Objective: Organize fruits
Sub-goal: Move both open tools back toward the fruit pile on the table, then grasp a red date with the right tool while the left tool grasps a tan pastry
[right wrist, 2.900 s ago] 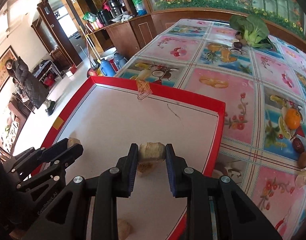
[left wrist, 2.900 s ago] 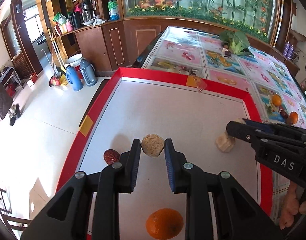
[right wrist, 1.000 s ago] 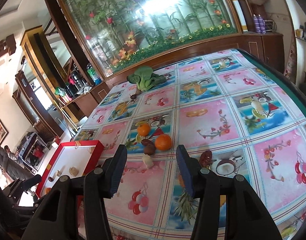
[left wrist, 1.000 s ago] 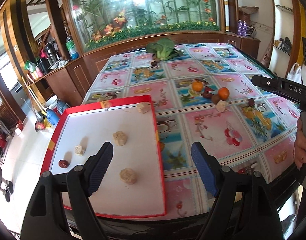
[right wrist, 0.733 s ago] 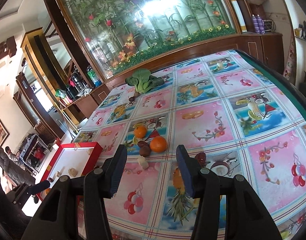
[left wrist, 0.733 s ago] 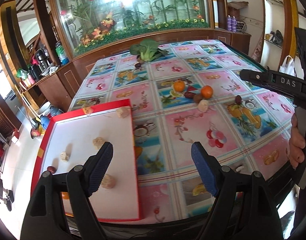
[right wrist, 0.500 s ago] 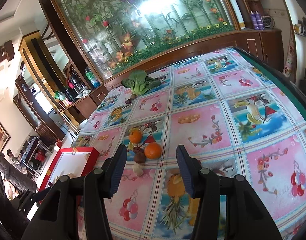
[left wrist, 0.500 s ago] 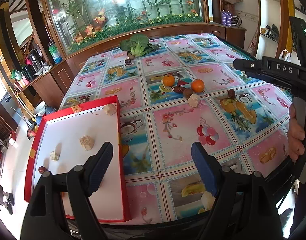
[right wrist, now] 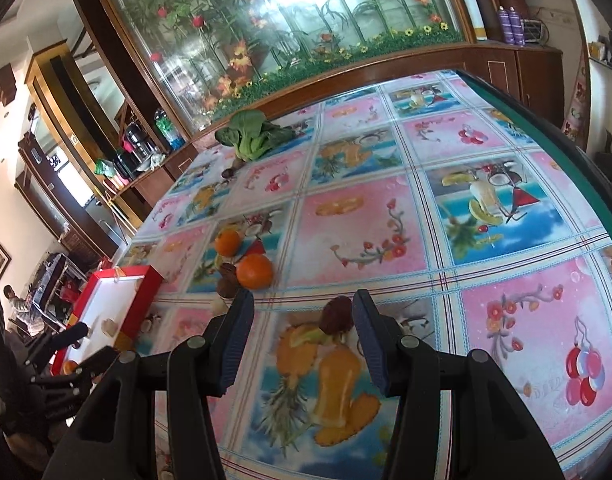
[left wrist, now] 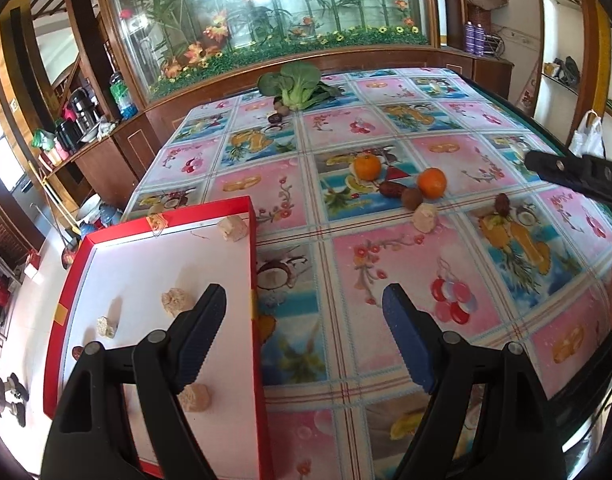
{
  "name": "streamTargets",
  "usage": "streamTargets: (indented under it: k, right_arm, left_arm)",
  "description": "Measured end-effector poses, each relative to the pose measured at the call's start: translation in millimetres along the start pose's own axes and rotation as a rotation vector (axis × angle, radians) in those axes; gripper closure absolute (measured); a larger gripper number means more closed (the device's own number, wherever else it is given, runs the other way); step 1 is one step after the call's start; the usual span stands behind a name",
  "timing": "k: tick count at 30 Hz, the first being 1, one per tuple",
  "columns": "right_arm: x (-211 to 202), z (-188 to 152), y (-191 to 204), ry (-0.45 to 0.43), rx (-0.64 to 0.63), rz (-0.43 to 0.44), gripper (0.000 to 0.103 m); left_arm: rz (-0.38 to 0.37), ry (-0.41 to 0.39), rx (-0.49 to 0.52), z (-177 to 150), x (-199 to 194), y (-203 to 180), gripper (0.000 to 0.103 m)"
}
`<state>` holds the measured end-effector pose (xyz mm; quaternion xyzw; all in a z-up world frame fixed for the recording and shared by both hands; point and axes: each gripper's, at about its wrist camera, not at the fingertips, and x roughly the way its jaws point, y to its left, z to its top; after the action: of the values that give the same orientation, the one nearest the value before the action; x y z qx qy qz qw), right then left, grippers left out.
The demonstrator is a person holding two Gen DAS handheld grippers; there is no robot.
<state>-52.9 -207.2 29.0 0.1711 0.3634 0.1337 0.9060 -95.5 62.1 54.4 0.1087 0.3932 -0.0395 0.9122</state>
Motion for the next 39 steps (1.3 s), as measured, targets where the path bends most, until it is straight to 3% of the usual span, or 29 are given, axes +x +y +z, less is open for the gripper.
streamTargets:
  k: [7,15,22,25,27,29,31,39]
  right_arm:
    - [10.7,-1.4,0.5,0.026,-0.044,-0.026,0.052]
    - [19.9,-7.2,-1.3,0.069,-0.111,-0.095,0.052]
    - [48.6,0.8,11.5,0.134,-0.186,-0.169,0.052]
    - [54.8,-0.2,12.9,0.150,-0.193,-0.186,0.057]
    - [55.1,0.0,13.3,0.152,-0.192,-0.183,0.064]
    - [55.7,0.4,13.2,0.145,-0.193,-0.204,0.076]
    - [54.9,-0.1,12.1,0.138,-0.188,-0.212,0.080]
    - [52.2,1.5,5.0,0.132,-0.142,-0.172,0.080]
  left_arm:
    - [-0.026,0.037,-0.025,11.1,23.5,0.9,0.022]
    - [-0.116,0.028,0.068,28.7,40.8,-43.5,0.022]
    - [-0.159,0.057,0.087,31.6,57.8,-56.7,0.022]
    - [-0.168,0.063,0.067,37.3,62.2,-53.3,0.022]
    - [-0.170,0.060,0.065,39.5,62.9,-53.1,0.022]
    - [-0.178,0.060,0.069,40.6,63.1,-54.4,0.022]
    - [-0.182,0.062,0.072,41.8,64.7,-56.2,0.022]
    - [-0.200,0.080,0.076,51.3,75.4,-71.6,0.022]
